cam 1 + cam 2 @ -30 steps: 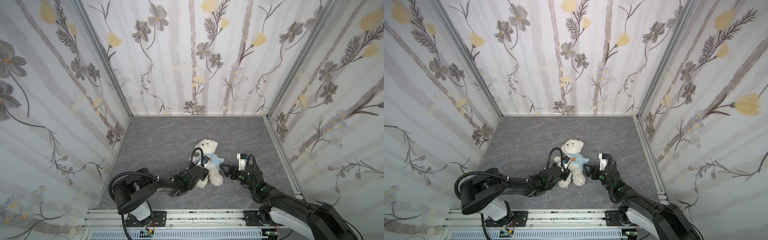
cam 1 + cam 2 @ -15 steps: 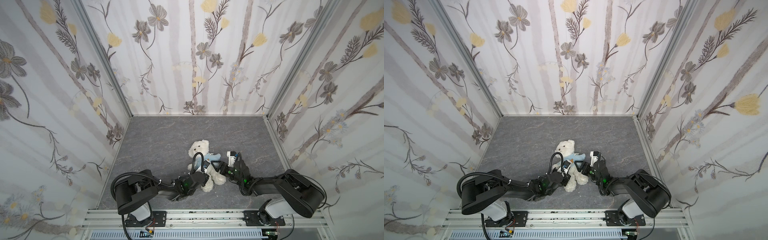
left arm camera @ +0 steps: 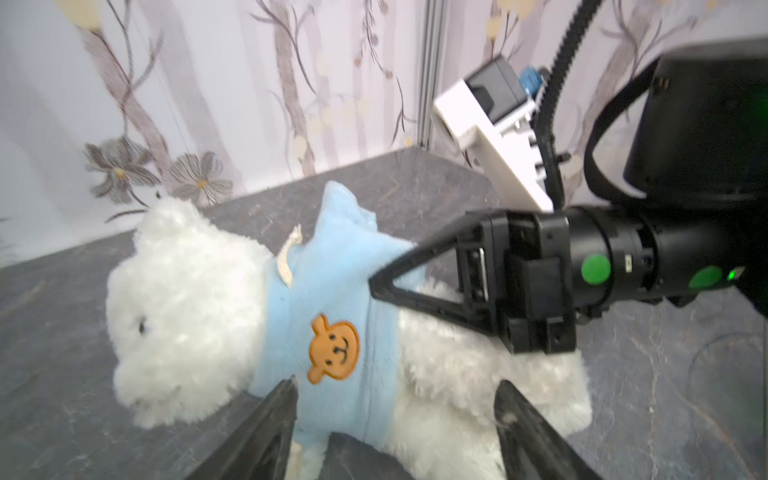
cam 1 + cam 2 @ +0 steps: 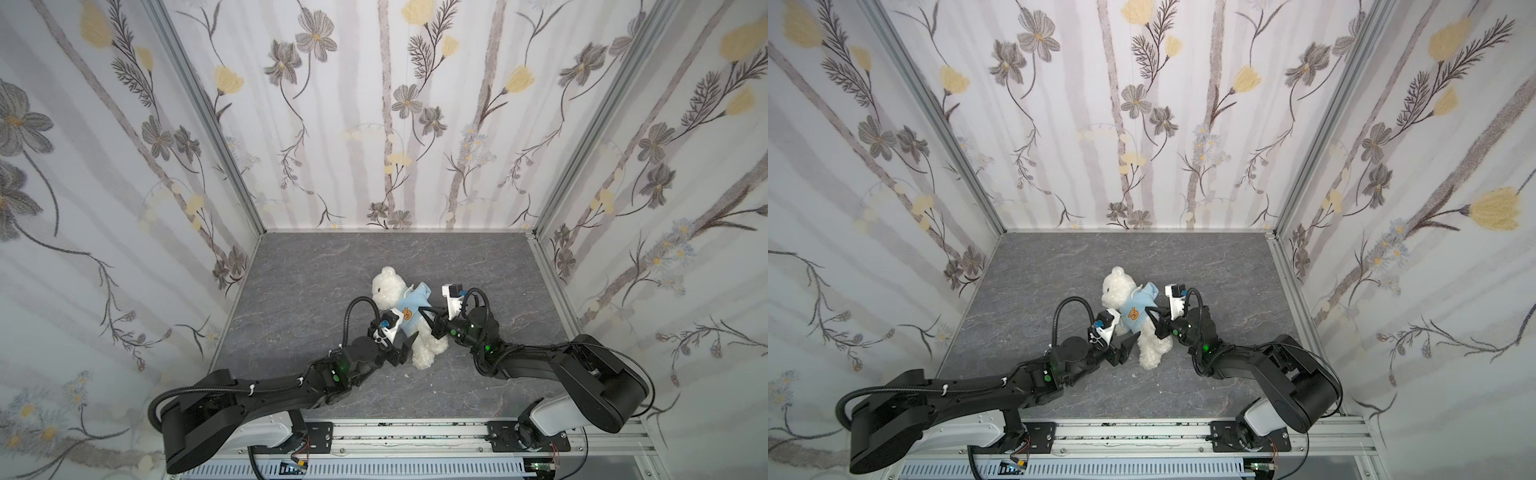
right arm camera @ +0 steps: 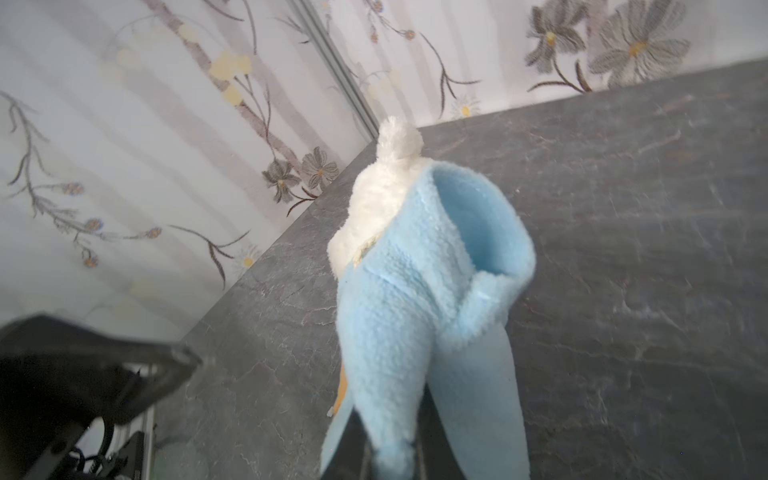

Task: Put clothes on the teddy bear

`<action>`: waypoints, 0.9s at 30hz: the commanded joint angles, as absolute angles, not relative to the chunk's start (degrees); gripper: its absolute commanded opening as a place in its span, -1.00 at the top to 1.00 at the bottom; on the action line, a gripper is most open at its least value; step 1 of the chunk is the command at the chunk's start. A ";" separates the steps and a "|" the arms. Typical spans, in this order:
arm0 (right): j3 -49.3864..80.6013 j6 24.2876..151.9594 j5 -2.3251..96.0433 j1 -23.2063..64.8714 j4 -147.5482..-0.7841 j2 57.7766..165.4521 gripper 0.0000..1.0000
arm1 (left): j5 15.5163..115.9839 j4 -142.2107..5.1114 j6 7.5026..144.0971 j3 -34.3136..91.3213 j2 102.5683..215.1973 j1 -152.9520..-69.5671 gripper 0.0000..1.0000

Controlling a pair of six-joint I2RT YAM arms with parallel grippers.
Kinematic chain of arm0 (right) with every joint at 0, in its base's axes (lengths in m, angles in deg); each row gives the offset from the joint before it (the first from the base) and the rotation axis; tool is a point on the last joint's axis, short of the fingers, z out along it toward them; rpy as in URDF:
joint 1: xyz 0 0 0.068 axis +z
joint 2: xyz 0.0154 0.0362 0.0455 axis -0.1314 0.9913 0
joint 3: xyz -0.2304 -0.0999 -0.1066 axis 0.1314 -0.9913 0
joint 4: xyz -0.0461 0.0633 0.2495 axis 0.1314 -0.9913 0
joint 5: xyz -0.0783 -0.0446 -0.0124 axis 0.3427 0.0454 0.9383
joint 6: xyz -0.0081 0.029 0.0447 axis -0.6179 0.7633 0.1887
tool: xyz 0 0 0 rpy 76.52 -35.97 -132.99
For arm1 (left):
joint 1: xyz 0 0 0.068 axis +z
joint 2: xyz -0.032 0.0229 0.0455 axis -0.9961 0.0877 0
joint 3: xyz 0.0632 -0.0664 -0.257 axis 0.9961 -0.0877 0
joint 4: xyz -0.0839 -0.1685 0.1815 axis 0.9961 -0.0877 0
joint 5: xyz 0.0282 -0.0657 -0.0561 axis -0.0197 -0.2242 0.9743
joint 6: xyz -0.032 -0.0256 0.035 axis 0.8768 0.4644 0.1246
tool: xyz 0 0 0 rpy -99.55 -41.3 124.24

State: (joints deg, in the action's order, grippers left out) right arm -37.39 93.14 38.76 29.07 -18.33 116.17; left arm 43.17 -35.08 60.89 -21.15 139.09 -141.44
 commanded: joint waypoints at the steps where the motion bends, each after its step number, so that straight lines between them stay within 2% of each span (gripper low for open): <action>1: -34.96 76.29 31.42 29.11 -24.79 113.14 0.82 | 51.58 -45.14 59.23 -17.87 132.90 -135.45 -0.59; 5: -32.32 66.56 30.98 29.83 -31.18 110.74 0.88 | 60.27 -62.59 50.20 -8.57 132.59 -128.22 -0.65; 8: -32.26 59.75 33.18 31.52 -33.33 109.06 0.90 | 63.89 -71.40 41.57 -3.74 134.62 -126.07 -0.71; 10: -32.84 56.50 34.48 32.58 -33.61 108.11 0.90 | 64.88 -73.17 37.07 -2.18 135.41 -125.35 -0.74; 15: -35.49 48.09 36.17 34.37 -31.71 105.59 0.89 | 74.68 -76.85 25.46 -0.52 137.66 -123.42 -0.81; 21: -37.84 44.45 34.52 35.20 -28.84 104.76 0.85 | 80.18 -77.36 20.09 0.30 141.68 -122.78 -0.87; 24: -38.45 43.98 34.11 35.78 -27.24 105.01 0.84 | 82.47 -77.27 19.58 1.99 144.69 -122.92 -0.83; 27: -38.44 43.89 34.03 36.30 -26.22 105.39 0.84 | 82.66 -77.25 19.18 3.64 147.77 -122.81 -0.68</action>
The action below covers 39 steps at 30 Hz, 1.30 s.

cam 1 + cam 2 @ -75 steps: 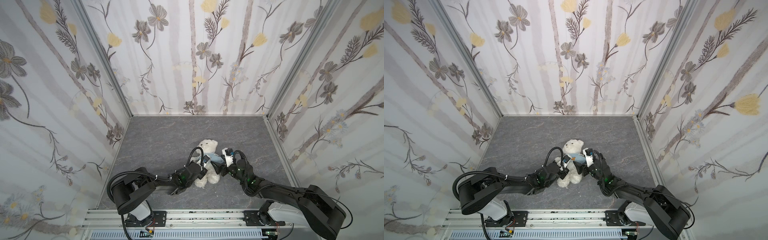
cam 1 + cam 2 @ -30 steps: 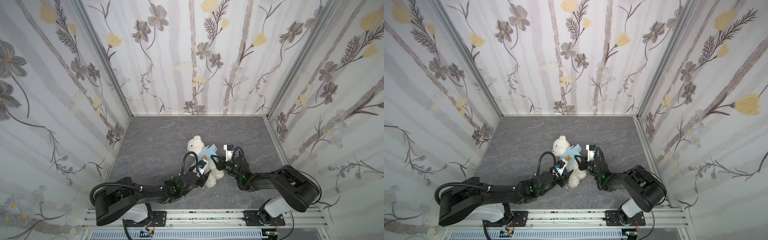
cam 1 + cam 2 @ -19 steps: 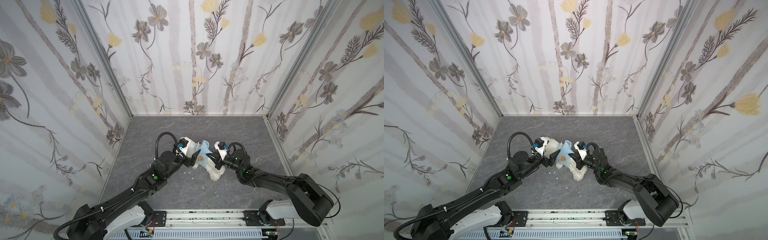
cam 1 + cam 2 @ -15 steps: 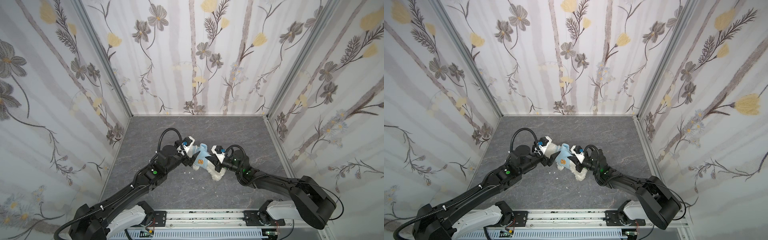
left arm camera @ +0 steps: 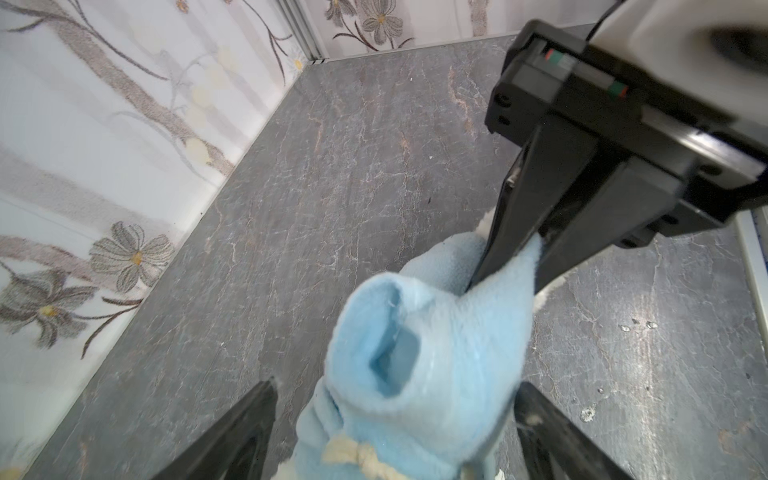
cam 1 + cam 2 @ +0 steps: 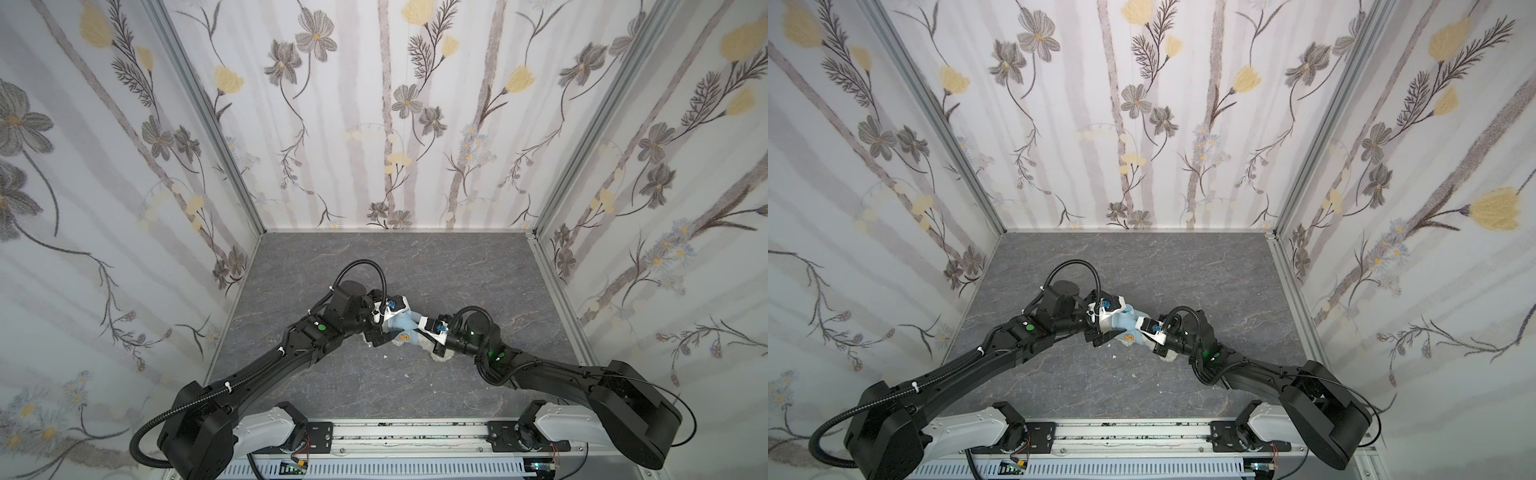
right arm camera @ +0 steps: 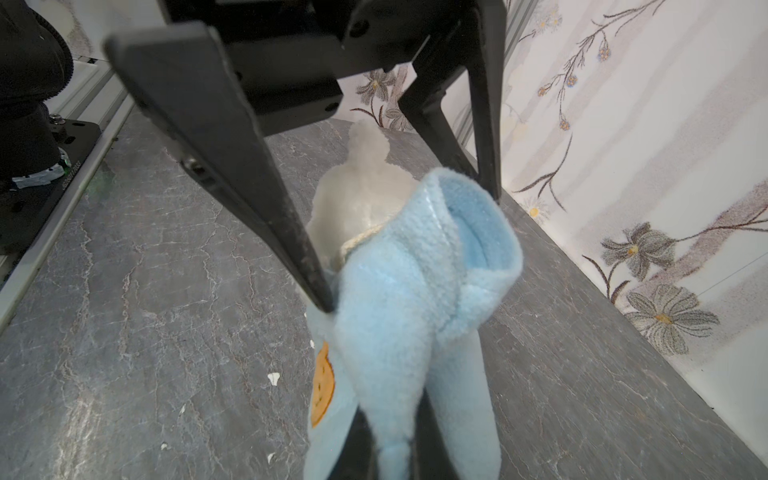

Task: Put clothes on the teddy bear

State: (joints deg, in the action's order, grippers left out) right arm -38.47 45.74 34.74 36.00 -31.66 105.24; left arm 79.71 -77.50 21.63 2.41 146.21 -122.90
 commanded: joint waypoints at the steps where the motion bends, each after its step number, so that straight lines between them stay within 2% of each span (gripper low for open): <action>1: -38.53 43.94 34.40 36.47 -25.54 105.66 0.84 | 83.41 -77.25 19.37 3.91 148.54 -122.91 -0.62; 10: -39.26 44.90 35.17 36.75 -22.25 107.22 0.78 | 83.41 -76.56 21.73 3.51 151.73 -123.41 0.02; 14: -39.84 48.04 36.92 36.80 -22.01 107.57 0.62 | 79.23 -73.43 23.38 2.57 150.78 -124.04 0.67; 16: -40.58 50.71 38.55 36.67 -21.55 107.77 0.49 | 77.38 -70.98 24.26 1.35 149.44 -124.73 0.83; 23: -44.16 58.30 38.69 34.75 -20.95 107.81 0.09 | 79.73 -64.64 25.86 -5.01 145.23 -126.55 0.92; 29: -45.48 60.72 35.39 34.29 -24.43 104.62 -0.22 | 73.35 -61.26 30.16 -5.14 144.65 -127.15 0.96; 31: -45.30 61.52 35.98 34.37 -25.19 104.95 -0.44 | 72.80 -59.82 31.64 -5.93 144.01 -127.41 0.94; 34: -45.30 62.27 38.78 34.33 -22.96 106.92 -0.47 | 75.30 -59.85 32.12 -7.27 143.22 -128.18 0.92; 39: -43.23 65.17 40.88 34.20 -19.00 110.58 -0.11 | 77.47 -60.46 31.91 -9.34 142.39 -129.40 0.85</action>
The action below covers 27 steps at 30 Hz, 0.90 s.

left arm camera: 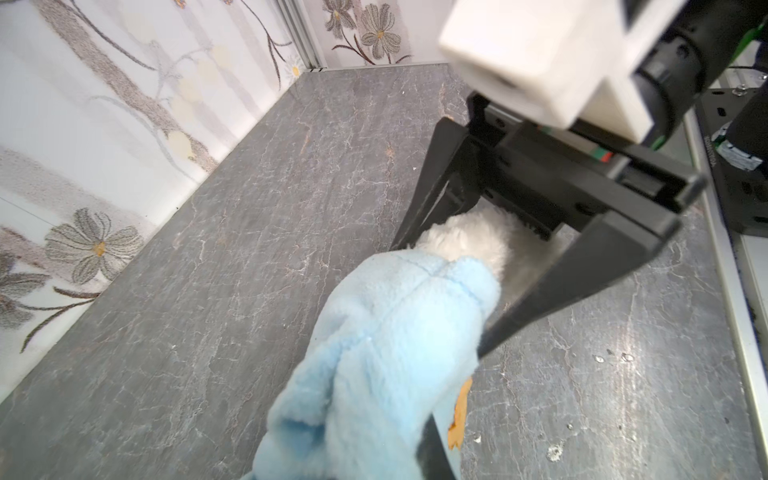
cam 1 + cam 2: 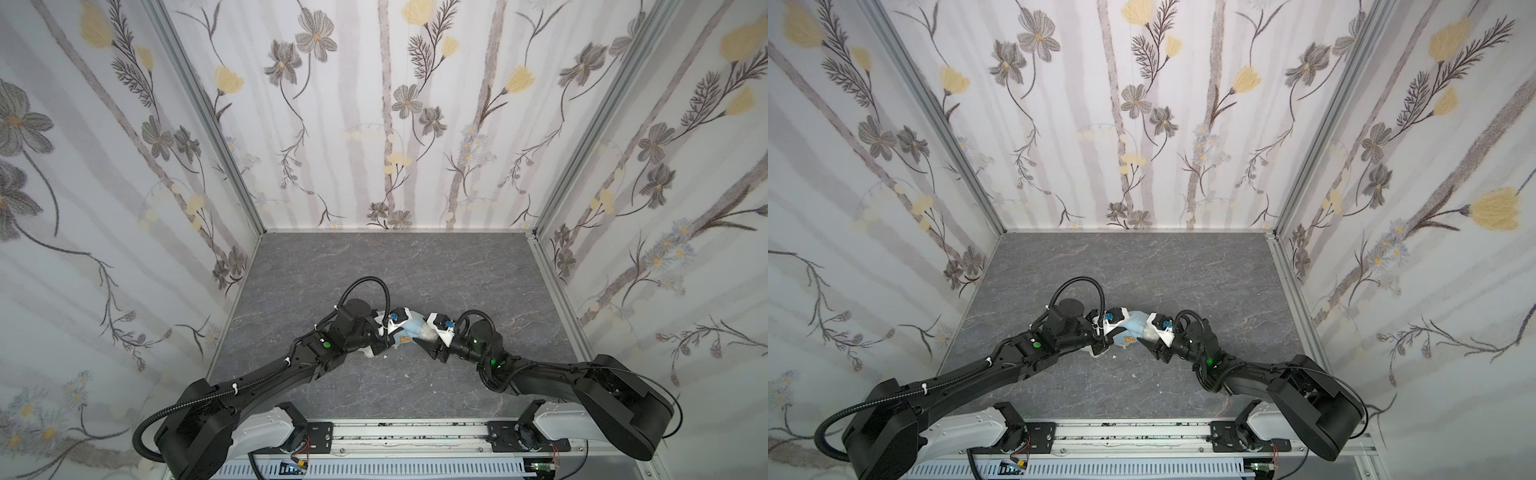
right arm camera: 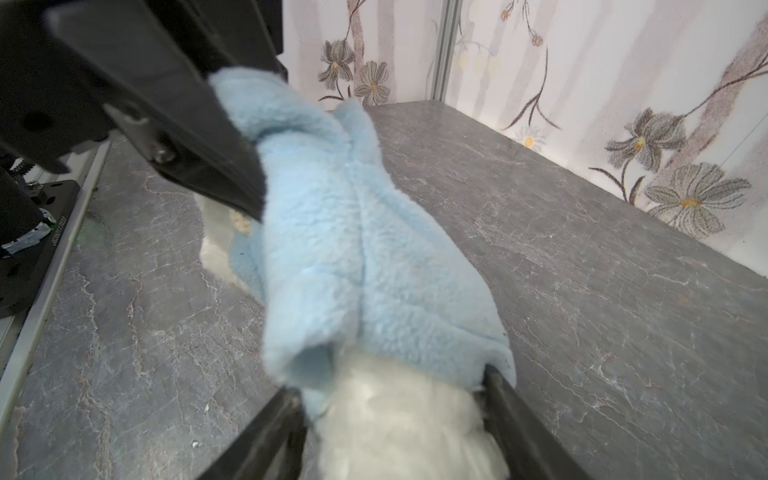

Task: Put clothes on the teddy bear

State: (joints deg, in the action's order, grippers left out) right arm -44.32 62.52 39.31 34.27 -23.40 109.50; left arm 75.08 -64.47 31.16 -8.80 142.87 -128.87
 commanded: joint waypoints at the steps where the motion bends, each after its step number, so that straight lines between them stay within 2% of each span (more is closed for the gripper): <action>1: -43.26 66.03 40.07 34.21 -17.59 110.94 -0.05 | 76.71 -60.62 31.74 -9.47 142.39 -129.55 0.85; 5: -44.04 70.35 36.82 34.20 -11.02 112.77 0.18 | 74.86 -60.90 30.81 -9.53 142.72 -130.32 0.80; 11: -45.19 78.15 32.88 34.12 -1.85 114.85 0.26 | 71.25 -60.99 29.61 -9.00 144.18 -131.56 0.68; 13: -45.04 81.70 32.90 33.94 0.01 116.96 0.37 | 67.95 -60.99 28.92 -8.64 144.43 -132.37 0.49; 16: -44.67 87.56 34.71 33.05 -0.28 118.45 0.54 | 60.70 -59.80 27.90 -8.52 144.06 -134.18 0.35; 19: -45.47 91.74 34.36 32.22 1.56 120.01 0.66 | 60.26 -60.54 26.14 -9.30 142.18 -135.58 0.06; 24: -47.53 87.88 34.21 32.11 1.37 119.01 0.76 | 60.69 -64.10 26.29 -9.96 136.38 -135.29 -0.24; 27: -47.84 82.63 34.15 32.14 -1.80 117.32 0.78 | 60.05 -68.36 26.46 -8.32 132.93 -134.61 -0.28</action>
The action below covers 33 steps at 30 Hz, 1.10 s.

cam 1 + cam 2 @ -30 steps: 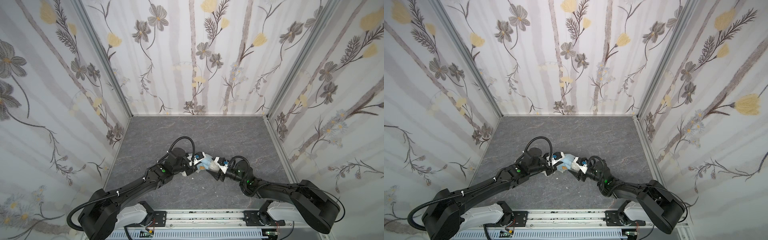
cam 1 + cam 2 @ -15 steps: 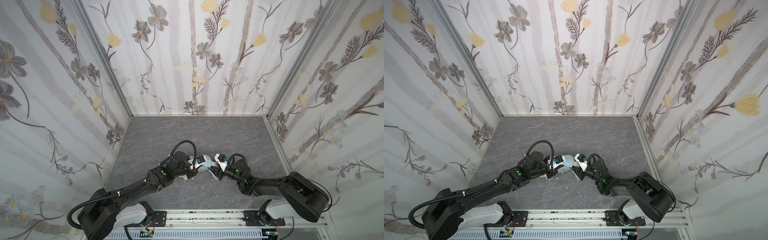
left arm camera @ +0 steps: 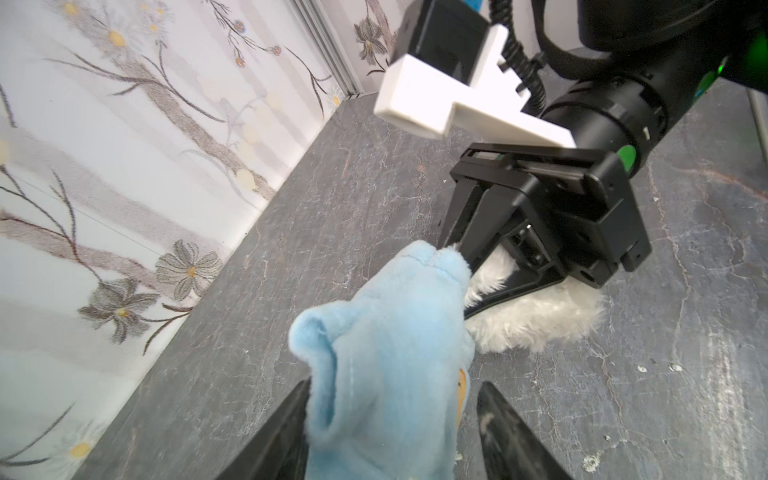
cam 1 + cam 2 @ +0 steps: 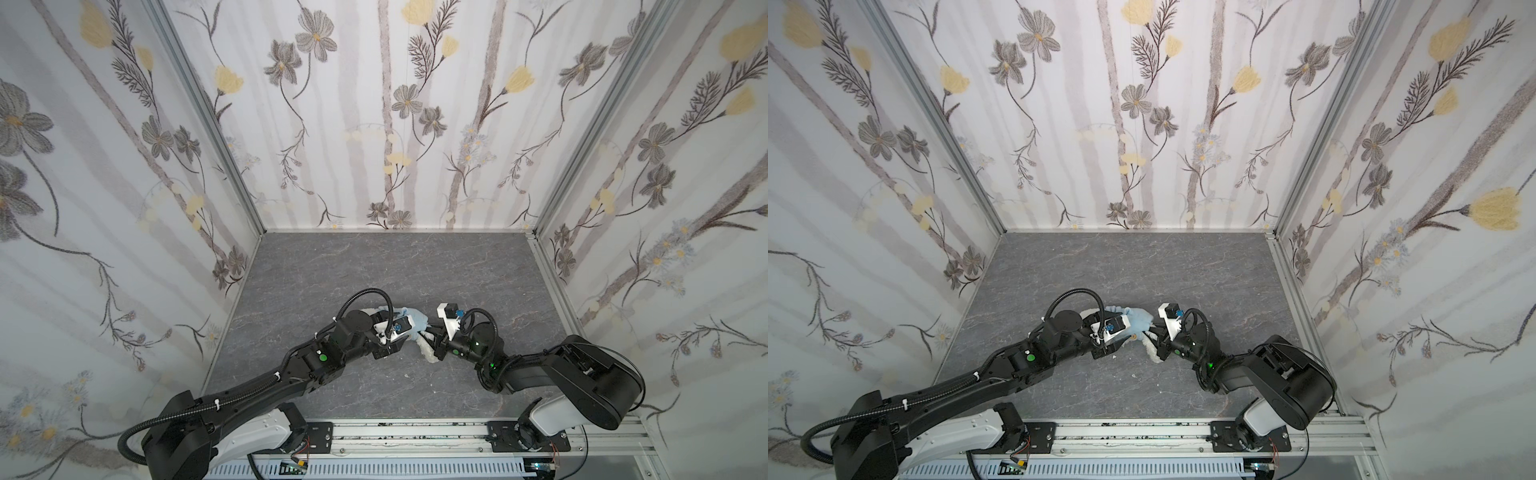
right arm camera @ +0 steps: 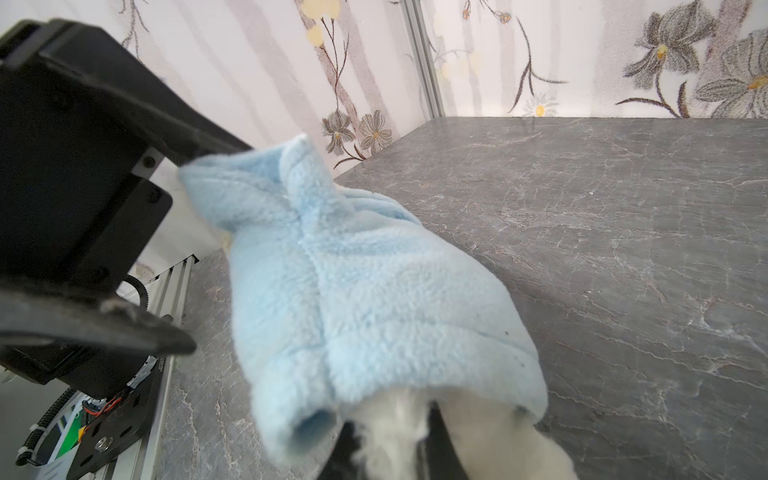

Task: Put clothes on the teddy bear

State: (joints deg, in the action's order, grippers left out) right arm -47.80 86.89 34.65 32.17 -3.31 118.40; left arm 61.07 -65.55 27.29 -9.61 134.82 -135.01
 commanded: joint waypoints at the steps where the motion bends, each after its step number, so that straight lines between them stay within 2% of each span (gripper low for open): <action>1: -47.51 80.72 34.19 32.11 -3.55 116.67 0.79 | 60.56 -69.59 26.70 -7.56 131.89 -134.33 -0.27; 5: -46.55 73.90 35.45 32.24 -10.59 113.08 0.79 | 64.74 -74.68 28.03 -3.85 130.31 -133.14 -0.09; 12: -45.88 64.71 38.77 32.75 -20.54 107.47 0.80 | 65.83 -85.86 26.66 3.06 133.74 -132.16 0.51; 18: -44.61 61.11 41.77 33.41 -26.54 104.92 0.80 | 68.18 -89.75 24.94 6.25 137.15 -132.09 0.93; 33: -43.81 60.84 42.02 33.98 -27.72 105.57 0.83 | 67.65 -92.53 17.85 7.81 143.14 -132.29 1.00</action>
